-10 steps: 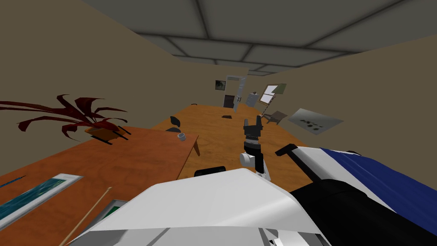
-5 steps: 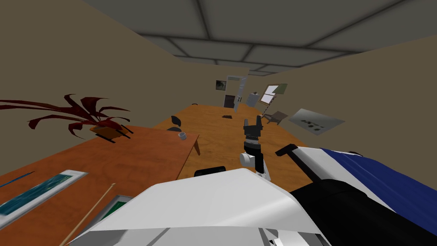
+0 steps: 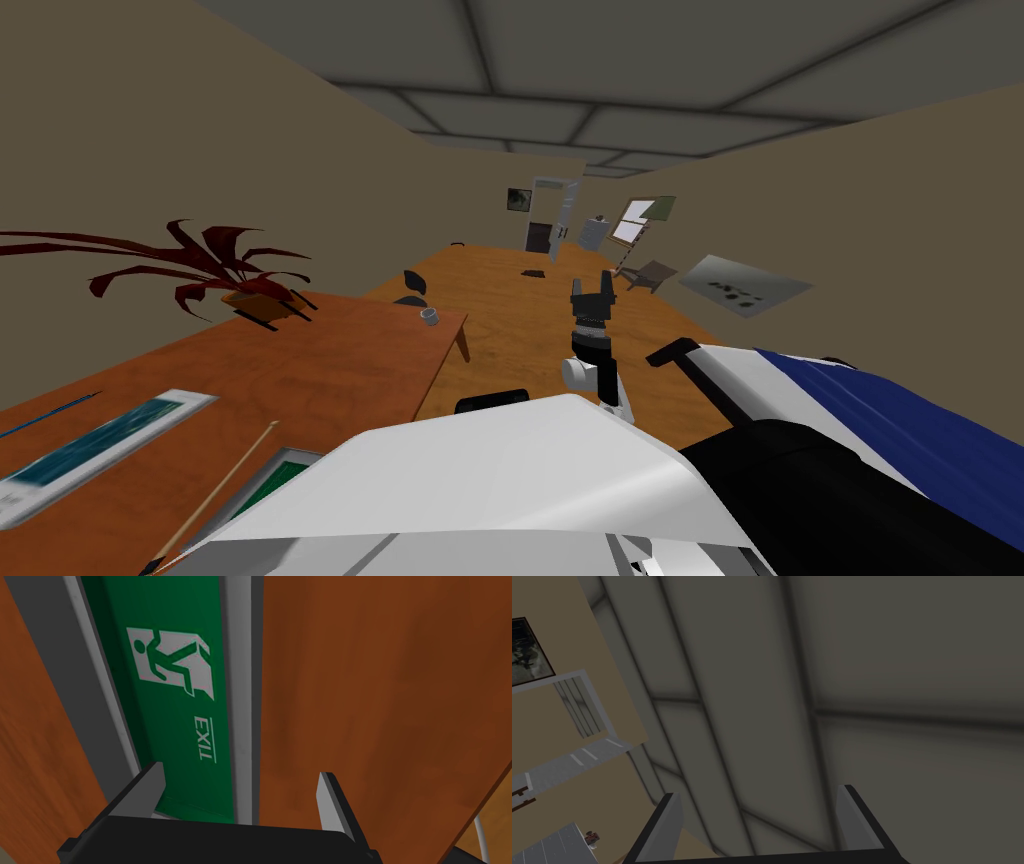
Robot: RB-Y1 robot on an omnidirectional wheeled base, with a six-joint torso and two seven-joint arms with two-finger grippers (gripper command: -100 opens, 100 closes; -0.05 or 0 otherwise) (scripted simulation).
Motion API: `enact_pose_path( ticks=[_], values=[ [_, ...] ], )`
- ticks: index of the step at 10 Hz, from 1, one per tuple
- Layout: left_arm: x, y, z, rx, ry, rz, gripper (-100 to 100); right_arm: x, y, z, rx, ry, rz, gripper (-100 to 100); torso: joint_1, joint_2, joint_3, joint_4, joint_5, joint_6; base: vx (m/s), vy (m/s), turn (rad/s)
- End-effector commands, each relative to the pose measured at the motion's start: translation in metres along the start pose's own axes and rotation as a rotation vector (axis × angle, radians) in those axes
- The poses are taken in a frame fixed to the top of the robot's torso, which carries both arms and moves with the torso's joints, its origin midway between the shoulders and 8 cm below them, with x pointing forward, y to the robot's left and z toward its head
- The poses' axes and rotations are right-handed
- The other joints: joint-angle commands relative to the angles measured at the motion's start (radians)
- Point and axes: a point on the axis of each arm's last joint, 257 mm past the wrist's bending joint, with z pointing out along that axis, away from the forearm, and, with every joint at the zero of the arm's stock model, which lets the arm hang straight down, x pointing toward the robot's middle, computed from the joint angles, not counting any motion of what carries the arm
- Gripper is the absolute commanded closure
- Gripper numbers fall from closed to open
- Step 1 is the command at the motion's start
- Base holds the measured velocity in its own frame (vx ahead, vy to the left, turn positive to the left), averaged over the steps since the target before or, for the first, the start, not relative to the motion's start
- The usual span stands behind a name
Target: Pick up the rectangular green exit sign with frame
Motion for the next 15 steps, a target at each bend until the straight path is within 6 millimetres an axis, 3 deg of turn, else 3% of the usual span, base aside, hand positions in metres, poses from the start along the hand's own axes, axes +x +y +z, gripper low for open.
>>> enact_pose_path(
  ticks=[1,7,8,12,13,14,15],
  values=[
    [-0.002,-0.01,0.007,0.009,0.003,-0.014,-100,0.0,0.0,0.0,0.0,0.0,0.0,0,0.0,0.0,0.0,0.0,0.0,0.0,-0.038,-0.008,0.039],
    [0.0,-0.022,0.017,0.001,0.018,0.002,-100,0.0,0.0,0.0,0.0,0.0,0.0,0,0.0,0.0,0.0,0.0,0.0,0.0,-0.022,-0.002,0.015],
    [0.0,-0.022,0.018,0.0,0.019,0.002,100,0.0,0.0,0.0,0.0,0.0,0.0,0,0.0,-0.001,0.0,0.0,0.0,0.0,0.0,0.0,0.0],
    [0.001,-0.015,0.016,-0.013,0.02,0.0,100,0.0,0.0,0.0,0.0,0.0,0.0,0,0.001,0.003,0.004,0.005,0.0,0.002,-0.001,0.0,0.003],
    [0.001,-0.015,0.016,-0.013,0.02,0.0,0,0.0,0.0,0.0,0.0,0.0,0.0,0,0.0,0.003,0.004,0.005,0.0,0.001,0.0,0.0,0.0],
    [-0.001,-0.015,0.013,-0.002,0.013,0.003,100,0.0,0.0,0.0,0.0,0.0,0.0,0,0.0,0.004,0.004,0.005,0.0,0.001,0.019,0.003,-0.042],
    [0.0,-0.005,0.008,-0.015,0.011,0.014,100,0.0,0.0,0.0,0.0,0.0,0.0,0,0.0,0.003,0.004,0.005,0.0,0.002,0.038,0.006,-0.055]
  ],
)
